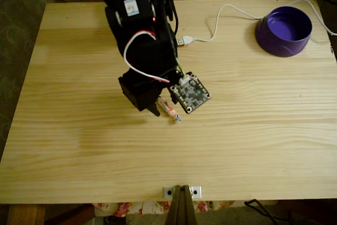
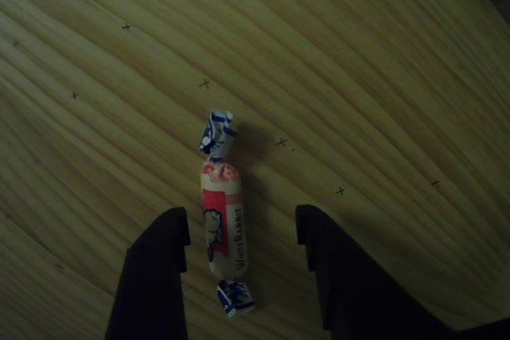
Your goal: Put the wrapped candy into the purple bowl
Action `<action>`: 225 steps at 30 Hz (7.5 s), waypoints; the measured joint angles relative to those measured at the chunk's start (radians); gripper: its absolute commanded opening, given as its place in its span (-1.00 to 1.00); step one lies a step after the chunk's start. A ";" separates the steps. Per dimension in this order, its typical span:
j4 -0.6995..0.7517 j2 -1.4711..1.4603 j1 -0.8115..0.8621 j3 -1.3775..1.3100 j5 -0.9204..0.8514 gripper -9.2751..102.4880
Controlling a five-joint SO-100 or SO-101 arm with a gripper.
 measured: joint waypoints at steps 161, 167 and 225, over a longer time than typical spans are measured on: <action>0.457 0.433 -0.241 -0.319 -0.106 -0.85; 0.385 0.618 0.018 -0.092 0.071 -0.84; 0.207 1.341 0.383 0.736 0.601 -0.84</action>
